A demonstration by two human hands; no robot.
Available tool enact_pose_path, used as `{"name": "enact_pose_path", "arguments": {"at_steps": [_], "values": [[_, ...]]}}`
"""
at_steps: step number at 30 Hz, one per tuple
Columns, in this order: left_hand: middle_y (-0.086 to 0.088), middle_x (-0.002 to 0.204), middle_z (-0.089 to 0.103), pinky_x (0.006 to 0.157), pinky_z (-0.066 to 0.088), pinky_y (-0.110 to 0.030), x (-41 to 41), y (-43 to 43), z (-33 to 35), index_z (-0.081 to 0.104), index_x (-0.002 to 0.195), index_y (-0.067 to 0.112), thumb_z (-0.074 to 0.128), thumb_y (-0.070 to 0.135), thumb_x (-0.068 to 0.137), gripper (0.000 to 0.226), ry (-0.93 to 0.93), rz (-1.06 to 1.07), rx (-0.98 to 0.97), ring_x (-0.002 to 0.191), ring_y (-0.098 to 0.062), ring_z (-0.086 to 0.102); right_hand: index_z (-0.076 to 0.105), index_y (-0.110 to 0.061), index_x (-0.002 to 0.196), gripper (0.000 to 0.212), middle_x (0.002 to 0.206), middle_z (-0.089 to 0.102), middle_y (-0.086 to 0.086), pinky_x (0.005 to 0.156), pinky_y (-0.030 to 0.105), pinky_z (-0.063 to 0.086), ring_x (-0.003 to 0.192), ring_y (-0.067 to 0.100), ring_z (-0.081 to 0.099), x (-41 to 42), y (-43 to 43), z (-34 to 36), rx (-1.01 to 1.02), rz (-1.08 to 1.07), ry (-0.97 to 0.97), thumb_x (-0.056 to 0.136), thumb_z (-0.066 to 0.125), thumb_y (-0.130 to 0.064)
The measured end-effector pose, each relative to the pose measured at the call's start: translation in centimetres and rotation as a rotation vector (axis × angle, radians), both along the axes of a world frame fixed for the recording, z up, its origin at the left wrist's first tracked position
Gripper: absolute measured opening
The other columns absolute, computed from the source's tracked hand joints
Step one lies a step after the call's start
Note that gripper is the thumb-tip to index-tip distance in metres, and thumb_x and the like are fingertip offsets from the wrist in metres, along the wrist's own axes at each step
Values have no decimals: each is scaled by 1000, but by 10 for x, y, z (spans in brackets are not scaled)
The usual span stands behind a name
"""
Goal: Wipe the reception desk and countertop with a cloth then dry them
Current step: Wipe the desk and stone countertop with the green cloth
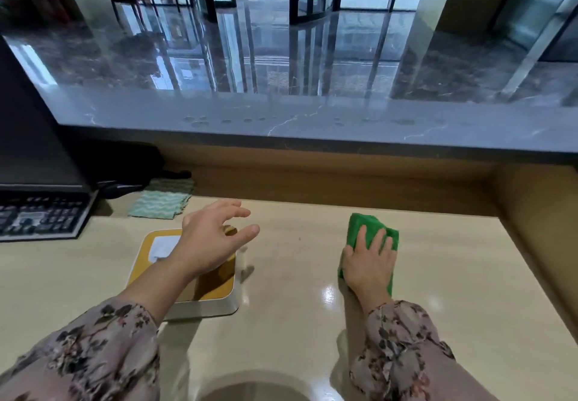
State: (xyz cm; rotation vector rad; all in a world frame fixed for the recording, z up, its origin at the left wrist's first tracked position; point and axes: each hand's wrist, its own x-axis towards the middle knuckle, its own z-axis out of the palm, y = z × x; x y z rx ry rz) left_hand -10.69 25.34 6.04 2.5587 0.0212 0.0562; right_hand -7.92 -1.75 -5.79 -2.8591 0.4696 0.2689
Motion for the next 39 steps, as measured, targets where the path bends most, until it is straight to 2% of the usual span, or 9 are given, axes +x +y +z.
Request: {"name": "enact_pose_path", "arguments": {"at_steps": [5, 9, 11, 13, 17, 24, 27, 33, 39], "values": [[14, 136, 52, 109, 21, -41, -7, -8, 4, 65, 113, 37, 50, 72, 67, 59, 47, -32, -33, 128, -10, 44, -8, -23, 152, 62, 157, -17, 16, 117, 45, -9, 146, 37, -10, -46, 85, -4, -23, 283, -13, 100, 19, -44], [13, 138, 52, 106, 21, -38, -1, -19, 10, 64, 116, 35, 53, 67, 72, 56, 45, -76, 6, 131, -9, 42, 53, -24, 137, 60, 143, 46, 17, 112, 47, 30, 130, 36, 47, -73, 108, -8, 24, 470, -47, 84, 35, -47], [13, 137, 53, 106, 22, -38, 3, -25, 13, 64, 117, 35, 53, 66, 72, 56, 57, -110, 15, 130, -9, 44, 60, -30, 128, 59, 134, 58, 10, 107, 40, 40, 120, 28, 58, -77, 92, -14, 0, 524, -32, 78, 39, -51], [13, 136, 53, 106, 24, -37, 5, -28, 18, 64, 116, 35, 52, 66, 71, 56, 70, -133, 15, 129, -10, 45, 52, -32, 136, 62, 142, 50, 8, 112, 37, 29, 129, 27, 51, -80, 66, -4, 38, 532, 16, 80, 36, -53], [14, 134, 54, 104, 25, -36, 9, -35, 20, 64, 115, 35, 51, 66, 71, 55, 101, -139, 1, 129, -10, 44, 9, -32, 153, 72, 161, 0, 6, 117, 35, -3, 149, 24, 0, -79, 6, -7, 28, 328, -35, 85, 3, -52], [14, 128, 58, 109, 33, -43, 7, -37, 27, 63, 115, 34, 61, 58, 81, 41, 111, -135, -62, 124, -12, 49, 20, -21, 152, 60, 157, 15, 14, 110, 36, 31, 143, 30, 20, -70, -41, 16, 36, 3, 52, 96, 41, -18], [15, 122, 63, 108, 36, -46, 4, -34, 32, 65, 109, 37, 58, 69, 69, 52, 137, -109, -138, 119, -12, 55, 41, -13, 141, 49, 142, 43, 15, 97, 33, 42, 127, 31, 43, -59, -33, 41, 272, -172, -24, 93, 43, -10], [12, 119, 63, 103, 45, -42, 12, -36, 53, 63, 117, 32, 65, 57, 77, 47, 153, -68, -239, 116, -12, 56, 61, 4, 100, 18, 93, 60, 24, 84, 47, 54, 79, 34, 61, -16, -34, 65, 1333, -682, 75, 85, 58, -6], [8, 123, 63, 103, 45, -44, 30, -43, 73, 62, 120, 28, 68, 46, 82, 42, 99, -10, -300, 118, -13, 56, 60, 9, 94, 16, 80, 57, 26, 54, 39, 56, 65, 35, 58, 12, -32, 145, 1740, -499, 63, 82, 54, 0]]}}
